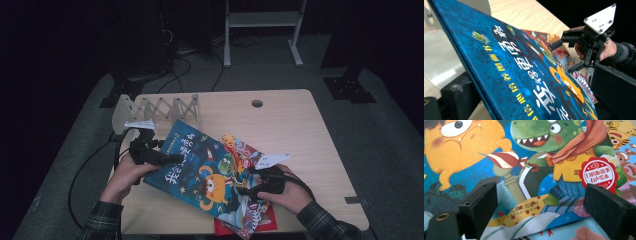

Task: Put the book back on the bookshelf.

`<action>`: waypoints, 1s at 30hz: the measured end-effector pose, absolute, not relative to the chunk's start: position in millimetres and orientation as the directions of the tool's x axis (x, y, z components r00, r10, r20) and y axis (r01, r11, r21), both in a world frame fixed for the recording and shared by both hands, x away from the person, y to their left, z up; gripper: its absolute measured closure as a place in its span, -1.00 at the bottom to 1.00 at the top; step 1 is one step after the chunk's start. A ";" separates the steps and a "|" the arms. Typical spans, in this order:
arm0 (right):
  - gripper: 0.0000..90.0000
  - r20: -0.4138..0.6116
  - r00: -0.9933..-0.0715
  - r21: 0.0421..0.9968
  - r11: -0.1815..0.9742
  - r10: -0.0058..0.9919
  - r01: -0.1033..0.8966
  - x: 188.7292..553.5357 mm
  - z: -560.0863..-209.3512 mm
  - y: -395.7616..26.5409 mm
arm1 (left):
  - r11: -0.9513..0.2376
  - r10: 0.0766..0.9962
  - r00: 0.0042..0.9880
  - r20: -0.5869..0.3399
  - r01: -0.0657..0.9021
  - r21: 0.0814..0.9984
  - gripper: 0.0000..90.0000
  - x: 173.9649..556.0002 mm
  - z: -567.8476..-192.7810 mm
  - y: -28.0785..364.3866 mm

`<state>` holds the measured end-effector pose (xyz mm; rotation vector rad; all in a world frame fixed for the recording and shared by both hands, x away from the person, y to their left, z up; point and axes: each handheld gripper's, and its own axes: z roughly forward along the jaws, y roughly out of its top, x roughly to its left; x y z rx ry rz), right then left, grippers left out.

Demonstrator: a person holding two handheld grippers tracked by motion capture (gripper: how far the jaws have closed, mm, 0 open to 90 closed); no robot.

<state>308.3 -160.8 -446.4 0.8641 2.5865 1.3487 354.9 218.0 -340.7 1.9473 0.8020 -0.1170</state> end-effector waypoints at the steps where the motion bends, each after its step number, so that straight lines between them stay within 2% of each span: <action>1: -0.76 0.167 -0.834 0.780 0.447 0.526 0.438 308.3 -446.4 -160.8 | -0.294 0.483 0.777 -0.404 0.579 0.761 -0.94 354.9 -340.7 218.0; 10: -0.76 0.181 -0.834 0.780 0.440 0.521 0.445 309.0 -445.5 -158.5 | -0.314 0.470 0.789 -0.396 0.569 0.760 -0.74 358.3 -323.7 218.3; 21: -0.75 0.185 -0.835 0.779 0.441 0.518 0.446 307.3 -444.5 -157.2 | -0.349 0.480 0.788 -0.385 0.575 0.740 -0.22 365.7 -308.5 218.9; 25: -0.74 0.180 -0.839 0.782 0.443 0.514 0.439 307.2 -444.4 -157.6 | -0.352 0.484 0.786 -0.385 0.578 0.736 -0.13 367.8 -306.4 219.1; 30: -0.72 0.175 -0.844 0.777 0.455 0.507 0.435 304.9 -444.0 -158.2 | -0.368 0.486 0.783 -0.388 0.586 0.722 0.09 370.4 -303.0 221.2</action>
